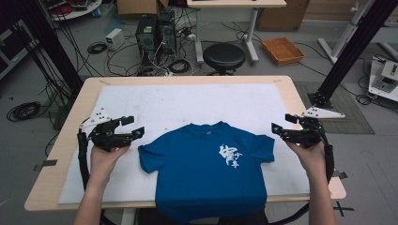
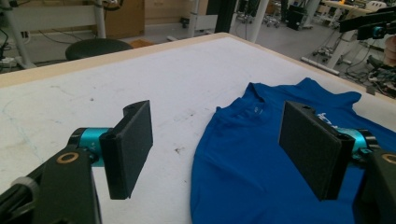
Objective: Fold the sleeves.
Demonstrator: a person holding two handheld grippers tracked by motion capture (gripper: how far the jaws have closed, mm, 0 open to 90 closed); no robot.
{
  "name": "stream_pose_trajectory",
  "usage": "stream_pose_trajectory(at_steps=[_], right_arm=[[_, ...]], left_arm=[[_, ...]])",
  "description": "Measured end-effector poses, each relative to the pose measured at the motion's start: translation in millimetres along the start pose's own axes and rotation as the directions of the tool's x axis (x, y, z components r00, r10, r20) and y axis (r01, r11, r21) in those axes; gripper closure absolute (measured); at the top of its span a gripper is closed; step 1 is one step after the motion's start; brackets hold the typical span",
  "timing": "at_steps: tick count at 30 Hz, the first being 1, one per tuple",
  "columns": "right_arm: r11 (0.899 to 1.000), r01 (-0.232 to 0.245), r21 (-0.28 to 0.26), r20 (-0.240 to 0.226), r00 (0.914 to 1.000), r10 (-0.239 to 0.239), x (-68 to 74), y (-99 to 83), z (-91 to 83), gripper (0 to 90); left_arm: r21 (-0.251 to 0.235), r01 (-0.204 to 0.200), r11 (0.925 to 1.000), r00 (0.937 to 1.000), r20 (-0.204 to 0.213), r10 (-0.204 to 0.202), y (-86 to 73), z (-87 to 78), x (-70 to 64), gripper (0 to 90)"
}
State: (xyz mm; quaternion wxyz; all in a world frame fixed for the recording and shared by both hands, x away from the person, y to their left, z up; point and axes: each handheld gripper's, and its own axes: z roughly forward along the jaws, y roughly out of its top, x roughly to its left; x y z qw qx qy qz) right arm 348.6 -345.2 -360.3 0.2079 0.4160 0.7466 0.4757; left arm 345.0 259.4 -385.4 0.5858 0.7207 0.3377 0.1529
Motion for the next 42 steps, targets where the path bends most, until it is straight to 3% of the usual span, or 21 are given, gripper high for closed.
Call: stream_pose_trajectory(at_steps=[3, 9, 13, 20, 25, 30, 34, 36, 42], right_arm=[[1.0, 0.001, -0.002, 0.001, 1.0, -0.001, 0.3, 0.7, -0.6, 24.0], [1.0, 0.002, -0.004, 0.002, 1.0, -0.002, 0.6, 2.8, -0.6, 23.9], [1.0, -0.001, 0.0, 0.005, 1.0, 0.001, 0.1, 3.9, 1.4, 23.9], [1.0, 0.0, -0.015, 0.009, 1.0, 0.0, 0.3, 6.2, 0.6, 24.0], [1.0, -0.006, -0.015, 0.015, 0.9999, 0.006, -0.6, 6.2, 0.1, 24.0], [1.0, -0.007, -0.019, 0.02, 0.9998, 0.008, -1.6, 5.9, -0.6, 24.0], [1.0, -0.009, -0.021, 0.024, 0.9997, 0.01, -2.6, 5.4, -1.3, 24.0], [1.0, -0.012, -0.021, 0.027, 0.9996, 0.012, -3.1, 5.1, -1.5, 24.1], [1.0, -0.015, -0.02, 0.029, 0.9995, 0.016, -3.7, 4.8, -1.3, 24.2]], left_arm=[[0.014, 0.002, 0.9999, 1.0, 0.009, -0.002, -0.5, 2.8, -0.5, 26.3], [0.034, -0.02, 0.9992, 0.9991, -0.036, 0.021, -6.0, 6.3, -2.4, 26.3], [0.051, -0.004, 0.9987, 0.9983, -0.057, 0.007, -11.8, 6.6, 0.1, 26.6], [0.064, -0.012, 0.9979, 0.9957, -0.091, 0.017, -21.9, 2.7, 5.5, 29.0], [0.077, 0.046, 0.996, 0.9957, -0.083, -0.039, -29.5, 0.8, 12.6, 34.2], [0.148, 0.068, 0.9867, 0.9954, -0.077, -0.057, -34.0, 1.6, 17.5, 36.7], [0.172, 0.075, 0.9823, 0.9959, -0.064, -0.065, -37.7, 2.7, 19.2, 41.2], [0.213, 0.079, 0.974, 0.9957, -0.064, -0.067, -40.7, 5.5, 20.1, 43.2], [0.258, 0.079, 0.963, 0.9959, -0.062, -0.065, -44.2, 10.5, 20.4, 48.7]])
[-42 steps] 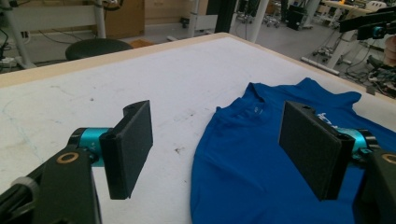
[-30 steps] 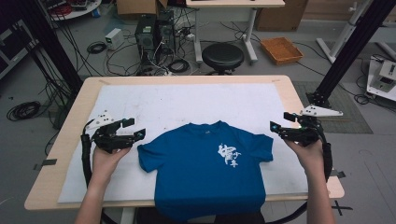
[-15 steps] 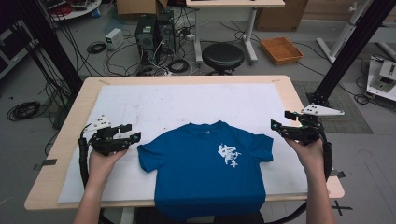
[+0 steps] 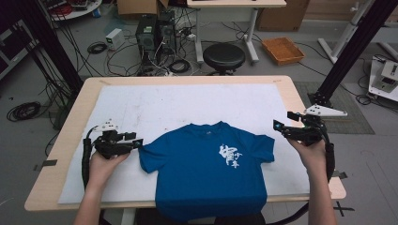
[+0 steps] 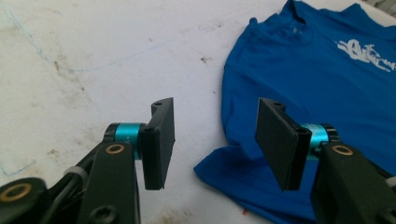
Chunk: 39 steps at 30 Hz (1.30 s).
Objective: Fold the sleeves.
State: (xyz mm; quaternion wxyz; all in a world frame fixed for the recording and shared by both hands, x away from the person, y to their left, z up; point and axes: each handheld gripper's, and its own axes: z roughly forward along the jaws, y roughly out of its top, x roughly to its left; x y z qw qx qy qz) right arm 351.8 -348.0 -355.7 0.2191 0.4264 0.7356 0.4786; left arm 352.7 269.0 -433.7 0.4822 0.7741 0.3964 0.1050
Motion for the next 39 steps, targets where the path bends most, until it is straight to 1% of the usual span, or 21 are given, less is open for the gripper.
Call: stream_pose_trajectory(at_steps=[1, 4, 9, 10, 12, 15, 17, 18, 19, 20, 21, 23, 24, 27, 28, 29, 32, 33, 36, 38, 39], right_arm=[[1.0, -0.001, 0.0, 0.0, 1.0, 0.001, 0.0, 0.0, 0.0, 24.2], [1.0, -0.001, -0.001, 0.001, 1.0, 0.001, -0.2, -0.1, 0.0, 24.3], [1.0, -0.002, -0.002, 0.003, 1.0, 0.002, -0.6, -0.2, -0.6, 24.2], [1.0, -0.004, -0.001, 0.003, 1.0, 0.004, -0.6, -0.1, -0.8, 24.3], [1.0, -0.006, -0.003, 0.004, 1.0, 0.006, -0.8, -0.1, -0.9, 24.2], [1.0, -0.005, -0.001, 0.003, 1.0, 0.005, -0.9, -0.2, -0.8, 24.2], [1.0, -0.006, -0.002, 0.004, 1.0, 0.006, -0.9, -0.1, -0.7, 24.2], [1.0, -0.006, -0.002, 0.004, 1.0, 0.006, -0.9, -0.1, -0.7, 24.2], [1.0, -0.006, -0.002, 0.004, 1.0, 0.006, -0.9, -0.1, -0.7, 24.3], [1.0, -0.005, -0.001, 0.004, 1.0, 0.005, -0.9, 0.0, -0.7, 24.3], [1.0, -0.006, 0.0, 0.003, 1.0, 0.006, -0.8, 0.0, -0.7, 24.4], [1.0, -0.005, -0.002, 0.005, 1.0, 0.005, -0.8, 0.2, -1.0, 24.5], [1.0, -0.007, -0.002, 0.004, 1.0, 0.007, -0.8, 0.3, -1.3, 24.5], [1.0, -0.006, -0.008, 0.005, 1.0, 0.006, -1.3, 0.8, -2.4, 24.5], [1.0, -0.006, -0.008, 0.005, 1.0, 0.006, -1.3, 0.8, -2.4, 24.5], [1.0, -0.009, -0.01, 0.006, 0.9999, 0.009, -1.4, 1.0, -2.9, 24.5], [1.0, -0.007, -0.015, 0.006, 1.0, 0.007, -2.0, 1.6, -4.2, 24.5], [1.0, -0.008, -0.022, 0.006, 1.0, 0.008, -2.4, 2.2, -5.2, 24.5], [1.0, -0.009, -0.029, 0.011, 0.9999, 0.009, -2.5, 2.9, -6.8, 24.8], [0.999, -0.007, -0.034, 0.011, 0.9999, 0.007, -2.8, 3.4, -7.9, 24.8], [0.999, -0.007, -0.036, 0.012, 0.9999, 0.007, -2.9, 3.7, -8.6, 24.8]], left_arm=[[0.021, 0.0, 0.9998, 1.0, 0.009, 0.0, -1.1, 2.0, 0.3, 51.2], [0.052, 0.002, 0.9986, 0.9999, 0.015, -0.003, -2.3, 4.6, 0.8, 54.9], [0.087, 0.005, 0.9962, 0.9999, 0.012, -0.006, -4.0, 9.4, 1.0, 60.0], [0.117, 0.007, 0.9931, 0.9999, 0.014, -0.009, -5.2, 13.4, 1.0, 61.8], [0.144, 0.003, 0.9895, 0.9999, 0.01, -0.004, -5.8, 16.3, 1.2, 63.0], [0.149, 0.009, 0.9888, 0.9999, 0.008, -0.01, -6.3, 17.9, 0.7, 66.4], [0.147, 0.013, 0.989, 0.9997, 0.017, -0.016, -6.2, 16.9, 1.2, 72.4], [0.151, 0.015, 0.9885, 0.9996, 0.021, -0.019, -6.3, 16.3, 1.2, 72.4], [0.15, 0.021, 0.9885, 0.9993, 0.026, -0.025, -6.2, 15.7, 0.7, 75.2], [0.146, 0.018, 0.9892, 0.999, 0.039, -0.024, -5.5, 14.6, -0.1, 82.3], [0.137, 0.022, 0.9903, 0.9986, 0.045, -0.029, -5.0, 14.0, -0.9, 85.5], [0.131, 0.027, 0.991, 0.9983, 0.048, -0.033, -4.1, 13.0, -1.4, 86.4], [0.122, 0.045, 0.9914, 0.9972, 0.053, -0.052, -3.3, 11.8, -1.9, 86.6], [0.105, 0.135, 0.9853, 0.9867, 0.077, -0.143, 0.4, 6.8, -1.7, 86.9], [0.097, 0.153, 0.9834, 0.9828, 0.089, -0.162, 2.8, 4.9, -3.0, 86.9], [0.092, 0.157, 0.9832, 0.9815, 0.096, -0.166, 3.9, 4.3, -3.6, 86.9], [0.052, 0.19, 0.9804, 0.969, 0.151, -0.196, 12.6, 1.8, -12.5, 86.9], [0.042, 0.204, 0.9781, 0.9631, 0.171, -0.208, 16.3, 2.8, -17.5, 86.9], [0.035, 0.215, 0.9761, 0.955, 0.202, -0.217, 24.8, 8.2, -30.8, 87.0], [0.027, 0.231, 0.9724, 0.9453, 0.23, -0.232, 30.8, 14.6, -41.5, 87.0], [0.024, 0.248, 0.9685, 0.9344, 0.258, -0.245, 37.3, 23.5, -53.3, 87.0]])
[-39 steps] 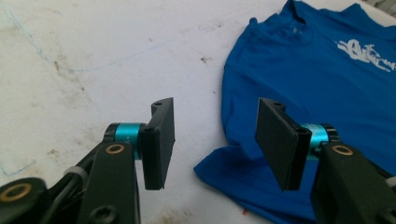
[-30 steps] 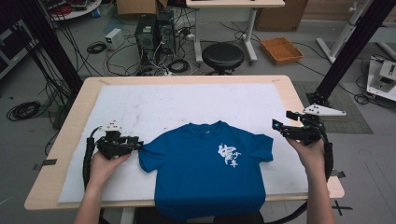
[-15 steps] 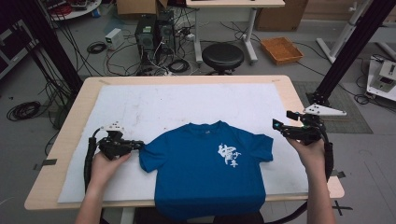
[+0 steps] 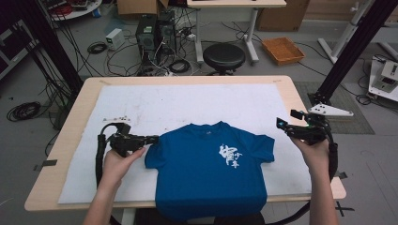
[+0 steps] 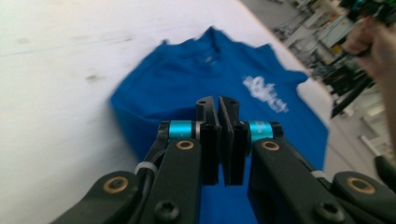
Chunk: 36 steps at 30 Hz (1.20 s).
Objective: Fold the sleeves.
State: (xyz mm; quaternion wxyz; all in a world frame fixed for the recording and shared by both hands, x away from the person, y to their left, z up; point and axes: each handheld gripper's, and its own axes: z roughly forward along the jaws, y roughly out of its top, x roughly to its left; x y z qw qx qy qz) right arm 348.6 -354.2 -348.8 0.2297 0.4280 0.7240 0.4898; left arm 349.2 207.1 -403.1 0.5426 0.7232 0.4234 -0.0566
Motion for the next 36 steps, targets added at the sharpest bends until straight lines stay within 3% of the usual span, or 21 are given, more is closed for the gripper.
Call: stream_pose_trajectory(at_steps=[3, 10, 18, 21, 22, 23, 24, 25, 27, 30, 31, 36], right_arm=[[1.0, 0.001, -0.005, 0.0, 1.0, -0.001, -0.3, 0.5, -1.6, 24.8], [1.0, -0.001, -0.012, 0.007, 1.0, 0.001, -1.9, 0.9, -6.3, 24.9], [1.0, -0.007, -0.012, 0.012, 0.9999, 0.007, -3.6, 0.1, -7.5, 24.9], [1.0, -0.006, -0.013, 0.012, 0.9999, 0.006, -3.8, 0.1, -8.0, 24.9], [1.0, -0.008, -0.015, 0.012, 0.9999, 0.008, -4.0, 0.2, -8.1, 24.8], [1.0, -0.009, -0.013, 0.014, 0.9999, 0.009, -4.3, 0.0, -8.2, 24.9], [1.0, -0.01, -0.013, 0.014, 0.9998, 0.01, -4.4, -0.1, -8.1, 24.9], [1.0, -0.011, -0.013, 0.015, 0.9998, 0.011, -4.4, -0.1, -8.0, 24.9], [1.0, -0.009, -0.013, 0.014, 0.9999, 0.009, -4.3, -0.2, -7.8, 24.9], [1.0, -0.006, -0.013, 0.013, 0.9999, 0.006, -3.5, 0.4, -7.7, 24.9], [1.0, -0.008, -0.012, 0.012, 0.9999, 0.008, -2.7, 0.6, -7.6, 24.9], [1.0, -0.005, -0.008, 0.01, 0.9999, 0.005, -1.6, 0.5, -6.3, 24.9]], left_arm=[[-0.001, 0.015, 0.9999, 0.9998, 0.015, -0.015, 2.4, 10.9, -7.7, 87.1], [0.029, 0.029, 0.9992, 0.999, 0.035, -0.03, 4.5, 66.7, -37.3, 87.1], [0.061, 0.011, 0.9981, 0.9999, 0.0, -0.011, -0.8, 100.7, -37.9, 85.4], [0.036, -0.018, 0.9992, 0.9995, -0.027, 0.019, -1.5, 97.2, -39.0, 73.9], [0.019, -0.044, 0.9988, 0.9973, -0.059, 0.045, -2.6, 88.3, -41.1, 72.6], [0.019, -0.044, 0.9988, 0.9973, -0.059, 0.045, -2.6, 88.3, -41.1, 71.6], [0.022, -0.068, 0.9975, 0.992, -0.105, 0.07, -6.3, 75.8, -42.9, 70.9], [0.022, -0.068, 0.9975, 0.992, -0.105, 0.07, -6.3, 75.8, -42.9, 69.8], [0.044, -0.086, 0.9953, 0.9814, -0.168, 0.092, -15.7, 61.3, -43.4, 67.5], [0.047, -0.068, 0.9965, 0.979, -0.189, 0.076, -24.6, 52.2, -41.8, 65.1], [0.052, -0.064, 0.9966, 0.9746, -0.212, 0.074, -32.7, 44.6, -40.4, 65.1], [0.074, -0.036, 0.9966, 0.9727, -0.226, 0.052, -42.2, 40.5, -34.8, 66.5]])
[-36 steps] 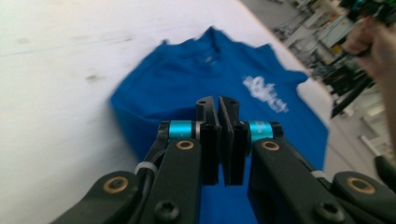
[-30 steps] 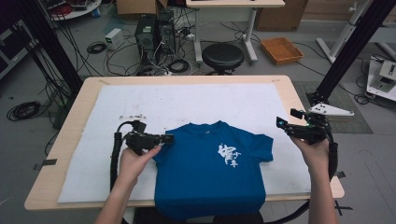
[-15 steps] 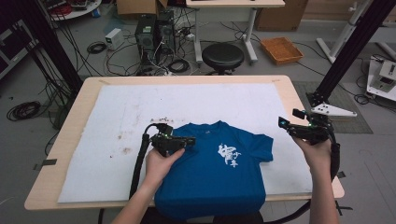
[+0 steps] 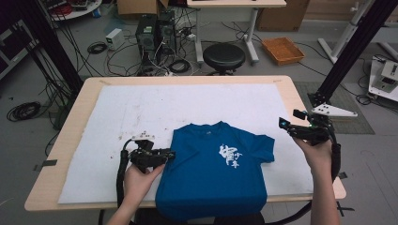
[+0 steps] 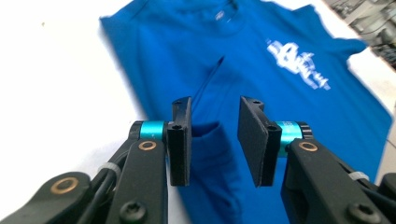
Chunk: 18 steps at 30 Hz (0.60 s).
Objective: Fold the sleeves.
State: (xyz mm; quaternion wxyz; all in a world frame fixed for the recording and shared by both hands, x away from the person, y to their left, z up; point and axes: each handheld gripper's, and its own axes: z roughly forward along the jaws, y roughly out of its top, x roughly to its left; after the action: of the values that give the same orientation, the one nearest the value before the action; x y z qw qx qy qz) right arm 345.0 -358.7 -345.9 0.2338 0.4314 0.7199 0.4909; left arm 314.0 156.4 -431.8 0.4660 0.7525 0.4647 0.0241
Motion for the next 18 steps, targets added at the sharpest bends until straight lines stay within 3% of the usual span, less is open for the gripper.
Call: stream_pose_trajectory(at_steps=[1, 5, 8, 10, 11, 12, 14, 15, 16, 17, 18], right_arm=[[1.0, 0.0, 0.0, 0.0, 1.0, 0.0, 0.0, 0.0, 0.0, 24.9], [1.0, -0.002, -0.002, 0.001, 1.0, 0.002, -0.3, -0.1, -0.5, 25.1], [1.0, -0.006, -0.001, 0.003, 1.0, 0.006, -0.9, -0.3, -0.6, 25.1], [1.0, -0.006, 0.0, 0.002, 1.0, 0.006, -1.5, -0.7, -0.5, 25.1], [1.0, -0.009, 0.002, 0.002, 1.0, 0.009, -1.4, -0.7, -0.4, 25.1], [1.0, -0.009, 0.002, 0.002, 1.0, 0.009, -1.4, -0.7, -0.4, 25.1], [1.0, -0.008, 0.002, 0.002, 1.0, 0.008, -1.4, -0.8, -0.1, 25.1], [1.0, -0.009, 0.003, 0.002, 1.0, 0.009, -1.4, -0.8, -0.2, 25.2], [1.0, -0.009, 0.003, 0.001, 1.0, 0.009, -1.6, -0.9, -0.3, 25.3], [1.0, -0.01, 0.003, -0.001, 0.9999, 0.01, -1.8, -1.0, -0.5, 25.3], [1.0, -0.011, 0.004, 0.001, 0.9999, 0.011, -2.1, -1.1, -0.7, 25.3]], left_arm=[[0.013, 0.002, 0.9999, 0.9999, 0.013, -0.002, -1.2, 1.7, 1.2, 66.5], [0.026, -0.027, 0.9993, 0.997, 0.074, 0.025, -2.7, 5.1, -1.6, 85.0], [0.019, -0.071, 0.9973, 0.9881, 0.138, 0.068, -3.4, 7.1, -7.5, 85.9], [0.016, -0.113, 0.9935, 0.9765, 0.187, 0.108, -4.0, 9.1, -12.3, 86.0], [0.017, -0.146, 0.9892, 0.9632, 0.23, 0.138, -4.7, 11.5, -16.2, 86.0], [0.017, -0.146, 0.9892, 0.9632, 0.23, 0.138, -4.7, 11.5, -16.2, 85.9], [0.023, -0.189, 0.9818, 0.9495, 0.26, 0.176, -5.5, 13.4, -19.3, 85.9], [0.026, -0.227, 0.9736, 0.9325, 0.294, 0.209, -6.1, 15.0, -21.7, 85.5], [0.026, -0.227, 0.9736, 0.9325, 0.294, 0.209, -6.1, 15.0, -21.7, 84.6], [0.028, -0.263, 0.9643, 0.9128, 0.331, 0.239, -6.7, 15.8, -23.9, 83.1], [0.032, -0.273, 0.9614, 0.9052, 0.347, 0.246, -7.2, 16.1, -25.1, 81.0]])
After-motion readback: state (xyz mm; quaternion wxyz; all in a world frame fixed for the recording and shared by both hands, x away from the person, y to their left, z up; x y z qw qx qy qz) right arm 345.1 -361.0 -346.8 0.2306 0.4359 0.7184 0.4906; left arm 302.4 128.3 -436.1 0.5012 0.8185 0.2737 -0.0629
